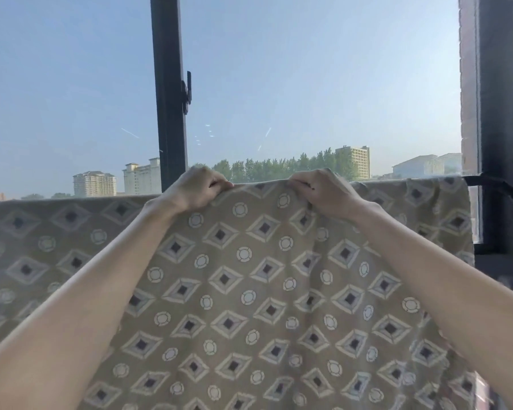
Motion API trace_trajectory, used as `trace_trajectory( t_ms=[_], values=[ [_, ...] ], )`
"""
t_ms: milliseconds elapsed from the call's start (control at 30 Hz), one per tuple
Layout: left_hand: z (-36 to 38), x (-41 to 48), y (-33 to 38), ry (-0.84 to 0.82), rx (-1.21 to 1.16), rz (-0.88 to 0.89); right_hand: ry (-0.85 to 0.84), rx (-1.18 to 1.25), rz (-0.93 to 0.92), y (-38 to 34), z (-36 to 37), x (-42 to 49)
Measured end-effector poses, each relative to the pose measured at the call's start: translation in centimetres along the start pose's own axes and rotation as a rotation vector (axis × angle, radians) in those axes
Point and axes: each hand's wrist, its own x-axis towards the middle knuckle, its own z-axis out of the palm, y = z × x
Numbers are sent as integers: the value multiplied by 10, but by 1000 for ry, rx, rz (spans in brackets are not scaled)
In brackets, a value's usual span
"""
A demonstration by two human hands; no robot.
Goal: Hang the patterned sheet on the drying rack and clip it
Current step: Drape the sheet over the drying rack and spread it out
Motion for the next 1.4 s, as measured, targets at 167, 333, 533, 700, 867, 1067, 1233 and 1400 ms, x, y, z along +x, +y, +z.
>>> trace_trajectory(
  t_ms=[167,333,533,700,867,1067,1233,1400],
  values=[
    [-3,28,2,5,-12,-40,99,-89,48,-3,-10,18],
    [-6,64,2,70,8,-85,272,-66,200,-3,-12,46],
    [24,75,-16,-367,-25,-148,-22,-67,271,20,15,62],
    [22,72,-30,-492,-158,-218,-101,16,319,25,23,71],
    [26,62,-26,6,18,-86,-61,6,400,20,19,71],
    [51,16,34,103,84,39,-73,5,462,22,18,74],
    [60,15,52,99,217,-45,226,45,340,26,19,56],
    [68,17,61,109,254,-94,452,-94,290,60,5,-3]
  ],
)
